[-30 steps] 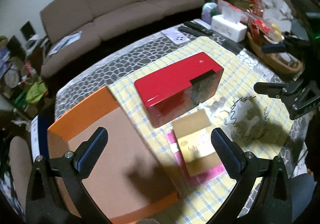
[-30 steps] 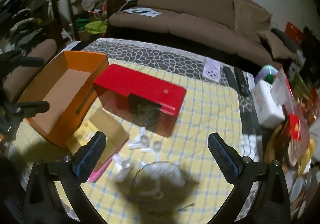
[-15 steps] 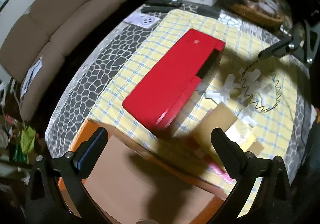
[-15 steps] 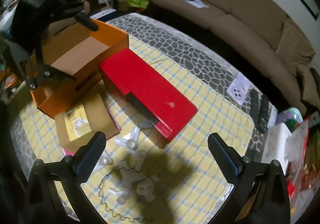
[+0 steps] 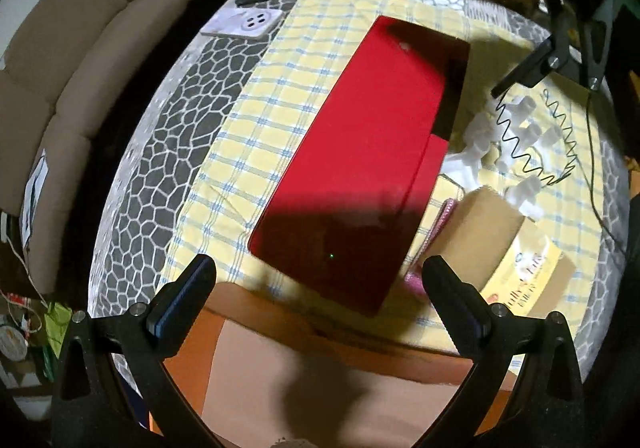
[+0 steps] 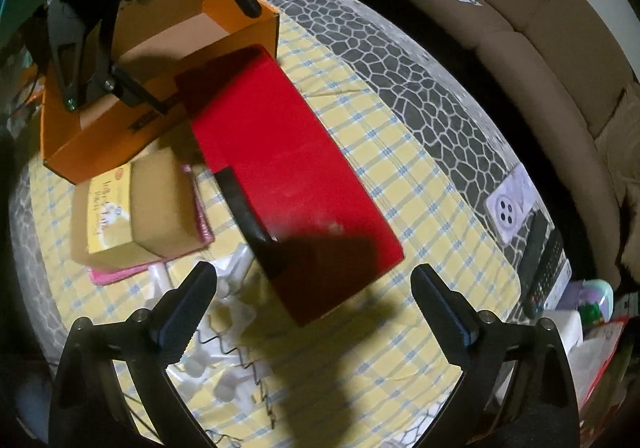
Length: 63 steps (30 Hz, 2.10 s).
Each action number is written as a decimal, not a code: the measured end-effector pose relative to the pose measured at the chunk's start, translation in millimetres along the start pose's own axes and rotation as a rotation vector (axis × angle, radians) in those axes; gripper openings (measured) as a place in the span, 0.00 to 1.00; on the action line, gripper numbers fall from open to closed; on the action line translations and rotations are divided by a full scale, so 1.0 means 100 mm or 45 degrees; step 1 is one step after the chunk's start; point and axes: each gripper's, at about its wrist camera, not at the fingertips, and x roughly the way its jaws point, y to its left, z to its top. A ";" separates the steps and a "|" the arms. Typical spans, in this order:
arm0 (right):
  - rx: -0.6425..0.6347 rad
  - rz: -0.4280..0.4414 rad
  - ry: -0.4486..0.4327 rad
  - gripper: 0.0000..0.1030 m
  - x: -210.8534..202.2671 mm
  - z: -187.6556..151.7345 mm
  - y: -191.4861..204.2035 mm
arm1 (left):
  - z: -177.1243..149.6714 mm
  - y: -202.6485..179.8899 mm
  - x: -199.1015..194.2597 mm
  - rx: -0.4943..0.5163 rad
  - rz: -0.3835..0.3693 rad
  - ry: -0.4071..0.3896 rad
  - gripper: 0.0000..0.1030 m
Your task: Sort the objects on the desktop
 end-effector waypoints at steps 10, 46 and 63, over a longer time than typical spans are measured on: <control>-0.010 0.014 -0.030 0.96 0.23 0.00 -0.12 | 0.07 0.05 0.29 0.051 -0.060 0.027 0.97; -0.084 -0.071 -0.143 0.90 -0.55 0.39 0.08 | -0.16 0.04 -0.83 0.059 0.109 -0.116 0.86; -0.276 0.037 -0.200 0.90 -0.52 1.46 1.48 | -1.95 -0.12 -1.38 -0.149 0.141 0.022 0.87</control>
